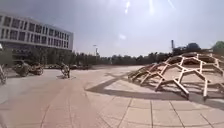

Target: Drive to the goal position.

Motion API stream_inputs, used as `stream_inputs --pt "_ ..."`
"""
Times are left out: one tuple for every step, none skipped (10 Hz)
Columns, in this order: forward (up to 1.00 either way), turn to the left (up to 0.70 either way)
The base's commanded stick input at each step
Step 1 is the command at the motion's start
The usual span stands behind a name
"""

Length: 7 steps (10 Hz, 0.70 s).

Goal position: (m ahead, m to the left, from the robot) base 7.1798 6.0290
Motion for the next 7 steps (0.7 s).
stream_inputs --pt "0.70 0.14" --pt "0.70 0.35" --pt "0.70 0.35" --pt "0.70 0.17" --pt "0.70 0.00" --pt "0.70 0.00" --pt "0.70 0.00"
